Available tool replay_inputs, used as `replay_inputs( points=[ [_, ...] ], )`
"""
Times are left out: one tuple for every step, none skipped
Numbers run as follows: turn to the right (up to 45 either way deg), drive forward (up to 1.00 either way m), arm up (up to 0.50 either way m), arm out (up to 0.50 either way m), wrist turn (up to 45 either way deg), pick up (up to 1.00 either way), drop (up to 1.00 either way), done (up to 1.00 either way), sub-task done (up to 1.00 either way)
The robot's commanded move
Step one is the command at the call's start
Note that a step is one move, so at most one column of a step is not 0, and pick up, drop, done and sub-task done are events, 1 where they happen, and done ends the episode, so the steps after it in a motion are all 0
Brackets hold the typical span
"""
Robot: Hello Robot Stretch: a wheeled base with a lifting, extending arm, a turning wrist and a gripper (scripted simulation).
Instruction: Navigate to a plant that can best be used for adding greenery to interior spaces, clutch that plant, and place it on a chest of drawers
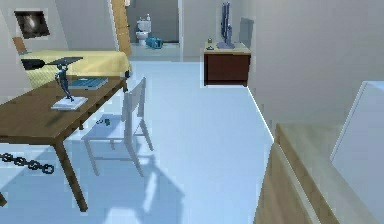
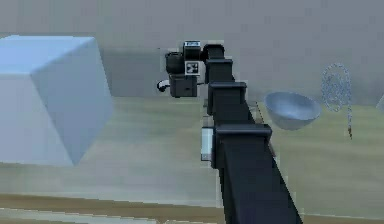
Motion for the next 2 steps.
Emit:
replay_inputs(
  points=[
    [0.0, 0.0, -0.12, 0.0, 0.0, 0.0, 0.0, 0.0, 0.0],
    [0.0, 0.0, 0.0, 0.0, 0.0, 0.0, 1.0, 0.0, 0.0]
  ],
)
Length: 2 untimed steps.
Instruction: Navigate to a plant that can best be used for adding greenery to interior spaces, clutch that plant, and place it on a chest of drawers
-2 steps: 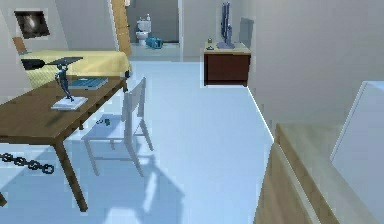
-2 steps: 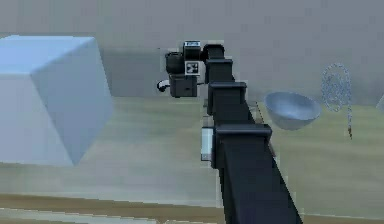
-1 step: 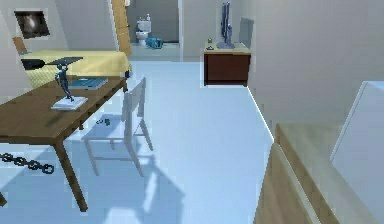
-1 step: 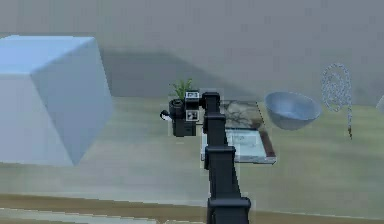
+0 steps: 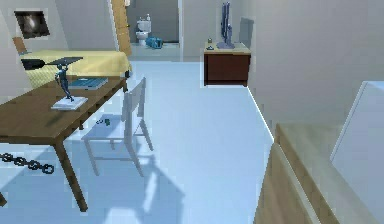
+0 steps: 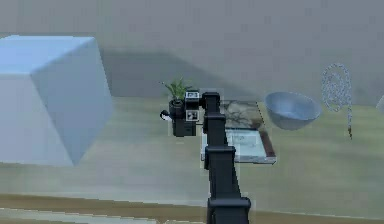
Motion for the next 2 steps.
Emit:
replay_inputs(
  points=[
    [0.0, 0.0, 0.1, 0.0, 0.0, 0.0, 0.0, 0.0, 0.0],
    [0.0, 0.0, 0.0, -0.08, 0.0, 0.0, 0.0, 0.0, 0.0]
  ],
)
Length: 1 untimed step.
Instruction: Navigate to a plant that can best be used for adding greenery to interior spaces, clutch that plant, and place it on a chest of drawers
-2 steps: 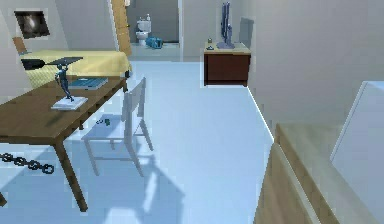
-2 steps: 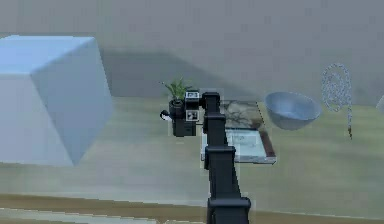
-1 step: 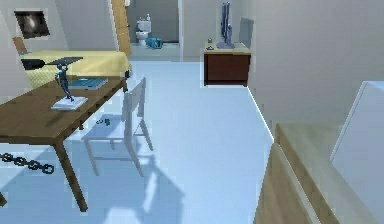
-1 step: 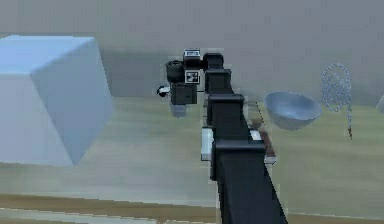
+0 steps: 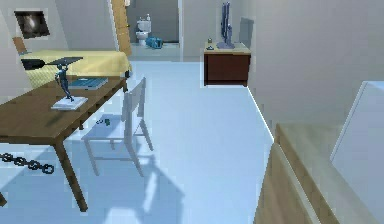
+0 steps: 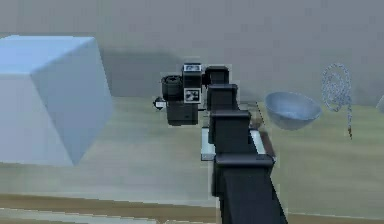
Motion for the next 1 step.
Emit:
replay_inputs(
  points=[
    [0.0, 0.0, 0.0, 0.0, 0.0, 0.0, 0.0, 1.0, 0.0]
  ],
)
